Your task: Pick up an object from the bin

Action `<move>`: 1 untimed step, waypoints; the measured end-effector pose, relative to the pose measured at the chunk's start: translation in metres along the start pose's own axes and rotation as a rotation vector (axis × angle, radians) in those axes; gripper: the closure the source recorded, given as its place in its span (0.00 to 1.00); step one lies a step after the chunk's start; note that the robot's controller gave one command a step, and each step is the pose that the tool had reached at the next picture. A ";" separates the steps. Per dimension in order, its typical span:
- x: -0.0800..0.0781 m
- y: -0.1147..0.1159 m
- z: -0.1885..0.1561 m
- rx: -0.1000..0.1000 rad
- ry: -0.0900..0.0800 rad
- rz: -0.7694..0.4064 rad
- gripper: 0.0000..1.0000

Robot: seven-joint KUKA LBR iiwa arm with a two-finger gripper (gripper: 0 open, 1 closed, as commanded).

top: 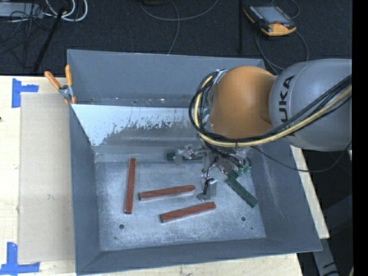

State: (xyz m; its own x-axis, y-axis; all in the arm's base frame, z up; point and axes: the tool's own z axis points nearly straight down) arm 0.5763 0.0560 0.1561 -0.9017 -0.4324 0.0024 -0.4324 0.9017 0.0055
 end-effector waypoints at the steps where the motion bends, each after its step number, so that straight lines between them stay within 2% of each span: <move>1: 0.003 0.011 0.087 0.004 0.003 0.276 0.00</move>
Offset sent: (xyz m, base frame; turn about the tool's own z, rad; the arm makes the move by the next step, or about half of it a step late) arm -0.0074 0.0096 -0.0861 0.2772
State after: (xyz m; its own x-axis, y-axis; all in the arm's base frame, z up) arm 0.5680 0.0652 0.0689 -0.9854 -0.1700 0.0064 -0.1700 0.9854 0.0001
